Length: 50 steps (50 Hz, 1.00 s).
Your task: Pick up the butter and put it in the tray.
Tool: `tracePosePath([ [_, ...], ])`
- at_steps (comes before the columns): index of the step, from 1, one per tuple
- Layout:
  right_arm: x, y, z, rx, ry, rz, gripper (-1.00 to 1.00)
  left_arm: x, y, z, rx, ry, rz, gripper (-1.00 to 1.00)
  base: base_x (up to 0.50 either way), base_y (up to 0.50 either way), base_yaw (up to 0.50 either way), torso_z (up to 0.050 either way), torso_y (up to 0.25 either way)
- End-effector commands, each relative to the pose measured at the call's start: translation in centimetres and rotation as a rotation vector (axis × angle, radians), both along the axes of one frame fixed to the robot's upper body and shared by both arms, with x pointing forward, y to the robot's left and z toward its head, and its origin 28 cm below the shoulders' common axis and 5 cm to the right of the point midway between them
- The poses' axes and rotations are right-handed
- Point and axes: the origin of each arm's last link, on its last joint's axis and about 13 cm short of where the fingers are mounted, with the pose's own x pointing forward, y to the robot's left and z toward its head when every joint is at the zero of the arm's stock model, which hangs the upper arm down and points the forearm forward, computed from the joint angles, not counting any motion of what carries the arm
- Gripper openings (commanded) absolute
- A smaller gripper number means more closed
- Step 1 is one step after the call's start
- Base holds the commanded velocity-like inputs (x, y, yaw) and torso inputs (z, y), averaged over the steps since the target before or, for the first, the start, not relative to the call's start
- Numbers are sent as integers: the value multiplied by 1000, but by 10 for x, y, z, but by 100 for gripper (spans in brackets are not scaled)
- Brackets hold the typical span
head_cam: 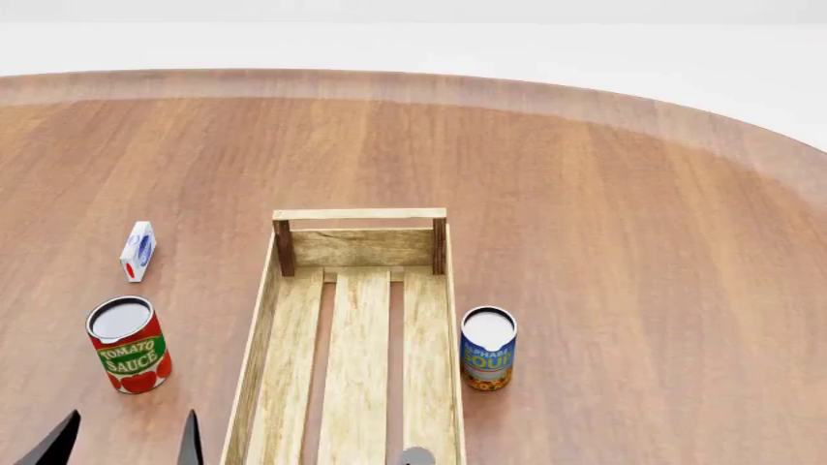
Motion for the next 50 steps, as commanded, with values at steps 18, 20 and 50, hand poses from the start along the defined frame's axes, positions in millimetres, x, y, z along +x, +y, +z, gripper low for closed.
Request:
tracePosePath([
  [18,5,-11,-17,0,15,-62,100,-1,-1,-1,2,4,-9,100,0,0,0,0,0],
  [20,8,-11,-18,11,14,-74,100,-1,-1,-1,4,5,-10,100,0,0,0,0,0],
  [50,15,-9,-54,40,90,-90,100,-4,-1,0,5,6,-18,100,0,0,0,0,0],
])
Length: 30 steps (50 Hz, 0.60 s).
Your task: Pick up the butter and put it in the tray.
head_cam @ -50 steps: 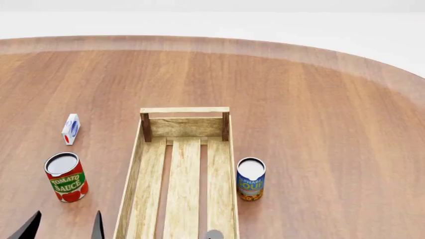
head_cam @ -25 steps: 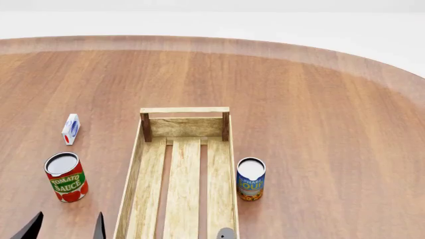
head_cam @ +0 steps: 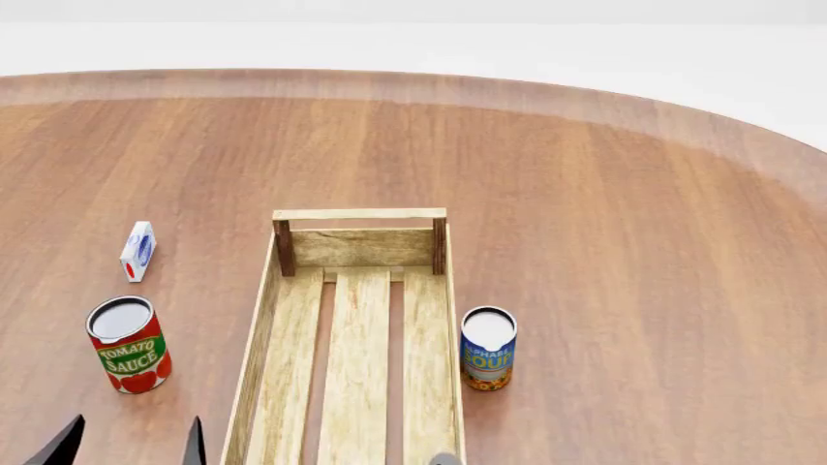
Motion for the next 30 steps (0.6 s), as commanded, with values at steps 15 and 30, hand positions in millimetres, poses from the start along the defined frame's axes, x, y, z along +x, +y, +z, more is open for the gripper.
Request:
tracePosePath([
  [15,3,0,-11,46,0,-50,-100,0,0,2,-5,0,-4,100,0,0,0,0,0],
  [30,-2,0,11,60,21,-92,-100,1,0,2,-7,2,-2,100,1,0,1,0,0],
])
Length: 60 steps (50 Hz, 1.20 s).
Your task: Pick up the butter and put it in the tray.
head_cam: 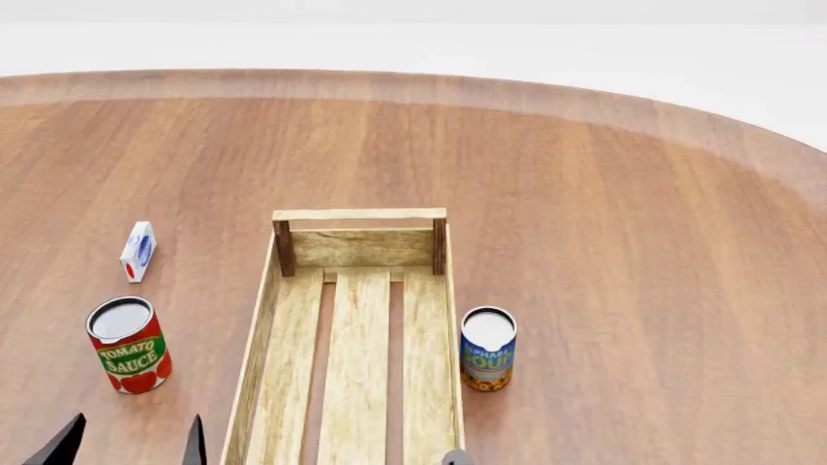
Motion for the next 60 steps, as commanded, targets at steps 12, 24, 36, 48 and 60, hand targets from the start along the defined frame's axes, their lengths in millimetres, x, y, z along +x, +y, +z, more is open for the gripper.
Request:
tracePosePath([
  [12,-14,-4,60,1,-45,-35,-100,0,1,-1,-4,4,4,100,0,0,0,0,0],
  [24,-22,-6,79,-8,-67,-38,-100,0,1,-2,-6,3,4,100,0,0,0,0,1],
  [36,-21,-8,92,71,-132,-84,-100,0,1,-1,-11,-1,6,100,0,0,0,0,1],
  [48,-8,-16,116,216,-230,-282,-100,1,2,1,-13,-5,6,100,0,0,0,0,1],
  [60,33,-33,120,320,-290,-755,-100,1,2,3,-16,-10,8,100,0,0,0,0,1],
])
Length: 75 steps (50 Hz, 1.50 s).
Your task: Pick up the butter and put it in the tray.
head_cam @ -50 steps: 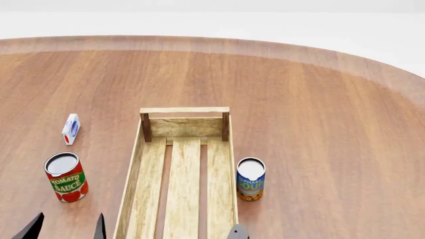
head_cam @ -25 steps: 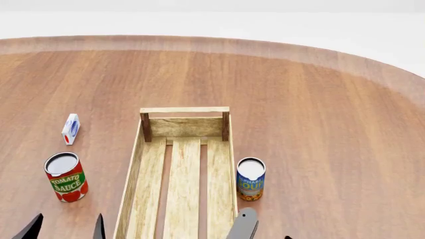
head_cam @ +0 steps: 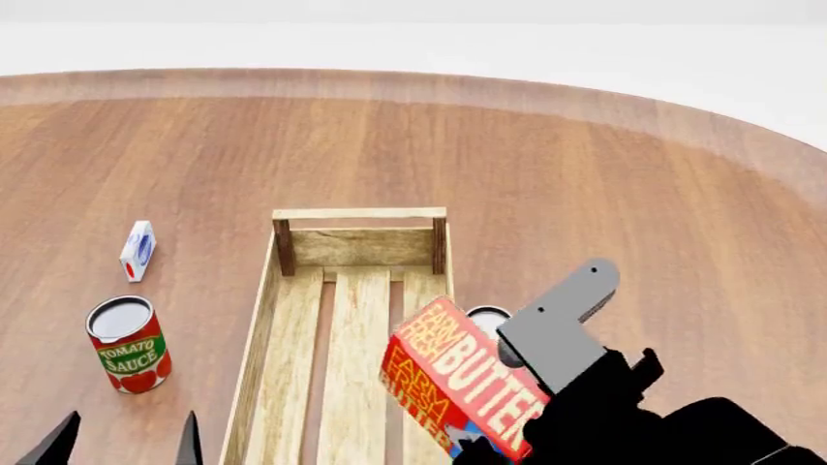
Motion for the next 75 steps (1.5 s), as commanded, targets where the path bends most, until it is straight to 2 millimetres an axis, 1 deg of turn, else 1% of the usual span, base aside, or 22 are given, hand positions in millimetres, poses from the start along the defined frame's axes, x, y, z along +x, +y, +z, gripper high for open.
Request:
tracePosePath([
  [1,25,-11,16,133,-94,-296,-100,0,0,1,-2,-3,-1,100,0,0,0,0,0],
  [4,28,-8,16,145,-124,-315,-100,0,0,2,-2,-5,-1,100,0,0,0,0,0],
  [6,32,-3,15,132,-182,-324,-100,0,0,2,-3,-6,0,100,0,0,1,0,5],
  [7,35,-1,14,91,-237,-334,-100,0,0,2,-3,-6,1,100,0,0,0,0,0],
  [9,41,7,16,127,-257,-334,-100,0,0,3,-2,-8,-1,100,0,0,0,0,0],
  [11,46,11,15,89,-302,-350,-100,0,0,3,-1,-8,0,100,0,0,0,0,0],
  [12,48,15,15,120,-270,-326,-100,0,0,3,-2,-9,1,100,0,0,0,0,0],
  [13,52,21,15,116,-284,-328,-100,1,1,3,-4,-10,2,100,0,0,0,0,0],
  [15,55,26,15,143,-269,-313,-100,1,1,4,-4,-10,2,100,0,0,1,0,5],
  [23,74,53,4,147,-228,-272,-100,1,1,4,-5,-11,2,100,0,0,0,2,1],
  [30,88,69,-1,154,-210,-263,-100,0,0,3,-5,-13,2,100,0,0,0,0,1],
  [31,93,73,-2,157,-202,-264,-100,0,0,3,-6,-14,2,100,0,0,0,0,0],
  [36,102,79,-6,166,-187,-264,-100,-1,0,3,-5,-14,1,100,0,0,0,0,0],
  [37,108,86,-10,163,-173,-264,-100,-1,0,3,-4,-14,1,100,0,0,0,0,10],
  [40,114,94,-17,162,-154,-267,-100,-2,0,3,-4,-15,1,100,0,0,0,0,0],
  [43,114,100,-26,151,-122,-270,-100,-3,0,3,-3,-16,0,100,0,0,0,0,0],
  [47,109,107,-40,126,-83,-264,-100,-4,0,4,-4,-19,1,100,0,0,1,0,3],
  [50,104,108,-50,101,-54,-267,-100,-5,0,5,-5,-21,2,100,0,0,0,0,0],
  [55,99,110,-59,61,-12,-231,-100,-6,-1,4,-4,-21,-2,100,0,0,0,0,0],
  [61,92,114,-69,13,9,-193,-100,-7,-2,4,-2,-21,-4,100,0,0,0,2,2],
  [69,87,112,-77,-25,52,-182,-100,-8,-2,5,-5,-22,-7,100,0,0,0,0,1],
  [75,83,113,-82,-60,90,-136,-100,-8,-2,5,-5,-22,-9,100,0,0,0,0,0],
])
